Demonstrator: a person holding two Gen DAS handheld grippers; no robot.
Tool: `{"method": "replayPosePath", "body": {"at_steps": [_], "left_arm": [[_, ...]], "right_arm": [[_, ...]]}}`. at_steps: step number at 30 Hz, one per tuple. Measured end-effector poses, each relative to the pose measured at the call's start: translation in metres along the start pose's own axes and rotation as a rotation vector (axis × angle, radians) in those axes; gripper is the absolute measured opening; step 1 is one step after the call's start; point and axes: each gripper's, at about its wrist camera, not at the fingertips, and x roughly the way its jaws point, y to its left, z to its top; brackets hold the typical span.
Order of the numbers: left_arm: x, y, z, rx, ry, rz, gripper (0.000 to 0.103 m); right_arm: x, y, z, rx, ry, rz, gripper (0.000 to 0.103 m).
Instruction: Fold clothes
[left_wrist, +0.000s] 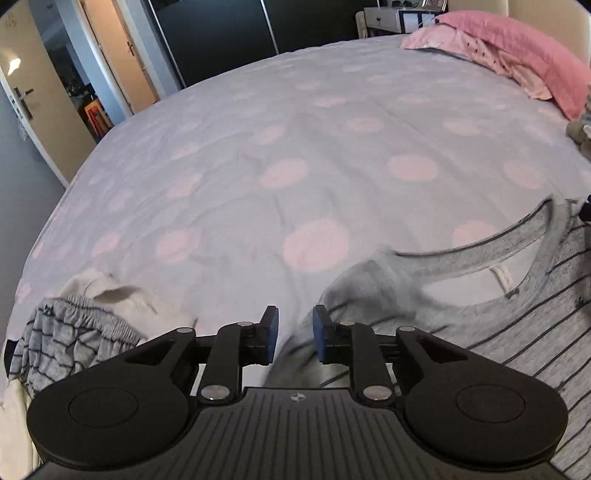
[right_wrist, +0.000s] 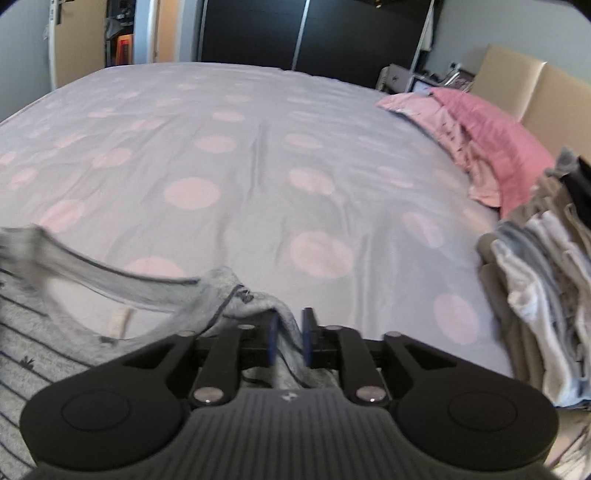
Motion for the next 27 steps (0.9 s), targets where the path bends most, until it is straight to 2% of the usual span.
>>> {"method": "replayPosePath", "body": {"at_steps": [3,4,6,7,11,13,18,22,24,27], "left_arm": [[-0.015,0.017,-0.009,-0.045,-0.005,-0.013,0.030],[-0.022,0.024,-0.012,-0.061,-0.008,-0.020,0.031],[-0.038,0.037,-0.022,-0.077,-0.004,-0.024,0.031],[-0.046,0.042,-0.026,-0.082,-0.005,-0.019,0.031],[-0.080,0.058,-0.048,-0.080,-0.010,-0.007,0.037],[-0.095,0.065,-0.061,-0.084,0.000,-0.013,0.037],[-0.135,0.079,-0.101,-0.084,0.042,0.001,0.039],[-0.150,0.089,-0.134,-0.136,0.094,-0.001,0.041],[-0.152,0.092,-0.148,-0.158,0.124,0.002,0.041],[-0.153,0.091,-0.167,-0.178,0.150,0.001,0.041]], "right_arm": [[-0.015,-0.010,0.000,0.033,-0.018,0.037,0.035],[-0.020,-0.014,0.000,0.044,-0.023,0.049,0.042],[-0.031,-0.020,0.000,0.059,-0.033,0.069,0.043],[-0.039,-0.023,-0.002,0.049,-0.032,0.066,0.046],[-0.076,-0.039,-0.016,0.007,-0.028,0.085,0.066],[-0.097,-0.050,-0.029,-0.003,-0.014,0.111,0.070],[-0.142,-0.075,-0.069,-0.012,0.054,0.082,0.070],[-0.160,-0.098,-0.106,0.025,0.091,0.040,0.070],[-0.161,-0.109,-0.123,0.060,0.123,0.021,0.068],[-0.162,-0.126,-0.148,0.112,0.171,-0.008,0.058]]}}
